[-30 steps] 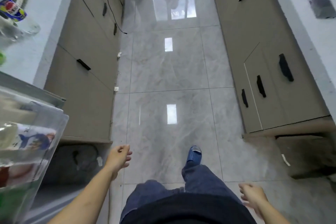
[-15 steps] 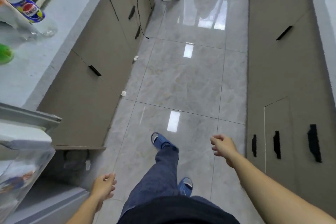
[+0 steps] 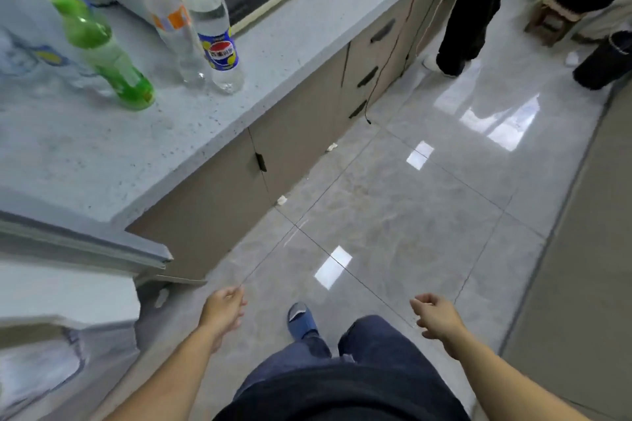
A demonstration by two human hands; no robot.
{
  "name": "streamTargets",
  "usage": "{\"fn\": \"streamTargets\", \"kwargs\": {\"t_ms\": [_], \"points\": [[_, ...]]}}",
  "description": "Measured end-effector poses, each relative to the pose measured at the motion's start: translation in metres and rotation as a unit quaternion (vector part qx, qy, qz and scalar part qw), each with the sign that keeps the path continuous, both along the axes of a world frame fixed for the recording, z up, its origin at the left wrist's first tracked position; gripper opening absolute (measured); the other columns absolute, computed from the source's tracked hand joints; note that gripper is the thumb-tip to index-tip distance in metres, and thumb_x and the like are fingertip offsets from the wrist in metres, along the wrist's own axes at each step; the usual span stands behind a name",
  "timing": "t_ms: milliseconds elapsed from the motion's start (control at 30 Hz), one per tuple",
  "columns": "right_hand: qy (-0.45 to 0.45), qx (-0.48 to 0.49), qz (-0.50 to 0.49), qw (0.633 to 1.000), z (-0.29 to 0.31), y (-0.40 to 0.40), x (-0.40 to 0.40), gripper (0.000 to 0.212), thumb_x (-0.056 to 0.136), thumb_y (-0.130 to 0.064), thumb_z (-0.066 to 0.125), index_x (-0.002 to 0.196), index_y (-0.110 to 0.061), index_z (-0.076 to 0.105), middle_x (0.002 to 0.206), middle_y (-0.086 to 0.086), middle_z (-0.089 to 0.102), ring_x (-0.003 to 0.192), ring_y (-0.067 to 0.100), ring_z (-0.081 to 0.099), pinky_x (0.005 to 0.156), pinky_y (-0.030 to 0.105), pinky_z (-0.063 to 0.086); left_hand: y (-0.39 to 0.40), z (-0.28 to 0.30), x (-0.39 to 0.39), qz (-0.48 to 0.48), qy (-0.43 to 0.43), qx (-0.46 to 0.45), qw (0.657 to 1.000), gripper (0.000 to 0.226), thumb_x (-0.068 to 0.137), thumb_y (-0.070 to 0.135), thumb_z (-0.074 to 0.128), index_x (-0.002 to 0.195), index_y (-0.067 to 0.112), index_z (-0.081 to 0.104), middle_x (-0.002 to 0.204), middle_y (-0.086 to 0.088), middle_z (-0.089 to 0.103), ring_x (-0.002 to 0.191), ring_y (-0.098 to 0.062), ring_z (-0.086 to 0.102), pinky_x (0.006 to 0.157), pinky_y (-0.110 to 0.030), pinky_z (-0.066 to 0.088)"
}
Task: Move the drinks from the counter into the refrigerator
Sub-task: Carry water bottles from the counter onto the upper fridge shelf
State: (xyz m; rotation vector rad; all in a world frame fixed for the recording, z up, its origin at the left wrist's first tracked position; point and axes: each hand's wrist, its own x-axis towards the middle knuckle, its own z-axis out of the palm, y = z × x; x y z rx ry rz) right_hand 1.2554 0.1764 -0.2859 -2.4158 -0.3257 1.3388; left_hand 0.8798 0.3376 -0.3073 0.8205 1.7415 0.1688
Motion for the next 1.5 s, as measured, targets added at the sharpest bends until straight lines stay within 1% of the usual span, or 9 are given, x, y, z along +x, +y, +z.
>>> {"fn": "streamTargets", "kwargs": {"t_ms": [367, 533, 633, 833, 967, 1133, 1267, 1400, 1500], "points": [[0.018, -0.019, 0.181, 0.983, -0.016, 0.181, 0.043, 0.013, 0.091, -0.014, 0.058, 0.08, -0.008, 0.057, 0.064, 0.008, 0.05, 0.057, 0.022, 0.043, 0.049, 0.024, 0.036, 0.065, 0.029, 0.05, 0.18, -0.024, 0.112, 0.977, 0.022, 0.099, 0.035, 0.055, 0.093, 0.017, 0.065, 0.088, -0.005, 0.07, 0.077, -0.018, 0.064, 0.064, -0.031, 0.055], [0.055, 0.067, 0.272, 0.958, 0.011, 0.303, 0.017, 0.007, 0.093, -0.017, 0.062, 0.095, -0.011, 0.065, 0.081, 0.008, 0.067, 0.068, 0.024, 0.06, 0.057, 0.028, 0.049, 0.089, 0.046, 0.064, 0.279, 0.029, 0.142, 0.949, 0.026, 0.098, 0.036, 0.056, 0.09, 0.013, 0.067, 0.079, -0.008, 0.071, 0.069, -0.018, 0.066, 0.061, -0.034, 0.057], [0.09, 0.144, 0.345, 0.923, 0.039, 0.37, -0.018, 0.005, 0.094, -0.018, 0.063, 0.096, -0.014, 0.066, 0.089, 0.007, 0.069, 0.086, 0.027, 0.067, 0.078, 0.036, 0.053, 0.114, 0.066, 0.076, 0.34, 0.041, 0.175, 0.923, 0.022, 0.096, 0.038, 0.059, 0.092, 0.019, 0.068, 0.078, -0.004, 0.073, 0.065, -0.011, 0.069, 0.056, -0.024, 0.057], [0.168, 0.269, 0.461, 0.829, 0.115, 0.449, -0.113, 0.007, 0.093, -0.022, 0.066, 0.097, -0.017, 0.068, 0.081, 0.002, 0.063, 0.077, 0.017, 0.062, 0.08, 0.041, 0.054, 0.165, 0.136, 0.067, 0.412, 0.072, 0.266, 0.869, 0.025, 0.096, 0.047, 0.055, 0.093, 0.026, 0.068, 0.081, 0.011, 0.072, 0.071, -0.004, 0.07, 0.056, -0.019, 0.054], [0.196, 0.401, 0.498, 0.743, 0.173, 0.488, -0.185, 0.004, 0.092, -0.021, 0.066, 0.096, -0.022, 0.067, 0.074, -0.008, 0.063, 0.066, 0.001, 0.058, 0.066, 0.017, 0.049, 0.213, 0.189, 0.034, 0.476, 0.08, 0.346, 0.805, 0.008, 0.096, 0.037, 0.057, 0.099, 0.035, 0.064, 0.094, 0.007, 0.07, 0.079, -0.008, 0.07, 0.06, -0.021, 0.055], [0.164, 0.565, 0.48, 0.651, 0.261, 0.549, -0.28, 0.01, 0.092, -0.022, 0.065, 0.101, -0.025, 0.065, 0.083, -0.014, 0.064, 0.076, -0.003, 0.06, 0.068, 0.008, 0.045, 0.295, 0.246, -0.019, 0.593, 0.058, 0.415, 0.688, 0.02, 0.095, 0.023, 0.058, 0.114, 0.031, 0.059, 0.113, 0.005, 0.064, 0.098, -0.014, 0.065, 0.069, -0.026, 0.057], [0.086, 0.584, 0.479, 0.65, 0.307, 0.618, -0.334, 0.026, 0.092, -0.028, 0.064, 0.116, -0.02, 0.063, 0.113, -0.002, 0.064, 0.095, 0.01, 0.06, 0.08, 0.019, 0.044, 0.347, 0.268, -0.054, 0.64, 0.032, 0.434, 0.633, 0.034, 0.094, 0.021, 0.06, 0.128, 0.025, 0.054, 0.124, 0.001, 0.06, 0.104, -0.018, 0.062, 0.092, -0.039, 0.055], [-0.035, 0.499, 0.572, 0.65, 0.317, 0.677, -0.36, 0.037, 0.091, -0.035, 0.064, 0.123, -0.018, 0.062, 0.126, 0.006, 0.062, 0.101, 0.019, 0.058, 0.082, 0.027, 0.041, 0.378, 0.275, -0.096, 0.646, 0.114, 0.396, 0.643, 0.045, 0.093, 0.023, 0.062, 0.135, 0.025, 0.048, 0.138, -0.003, 0.046, 0.107, -0.021, 0.057, 0.08, -0.031, 0.046], [-0.149, 0.404, 0.684, 0.589, 0.307, 0.7, -0.371, 0.048, 0.09, -0.05, 0.061, 0.125, -0.017, 0.06, 0.128, 0.007, 0.062, 0.115, 0.027, 0.059, 0.085, 0.032, 0.043, 0.392, 0.271, -0.112, 0.606, 0.194, 0.338, 0.694, 0.059, 0.09, 0.023, 0.065, 0.143, 0.022, 0.039, 0.143, -0.008, 0.035, 0.123, -0.03, 0.048, 0.093, -0.041, 0.047]]}}
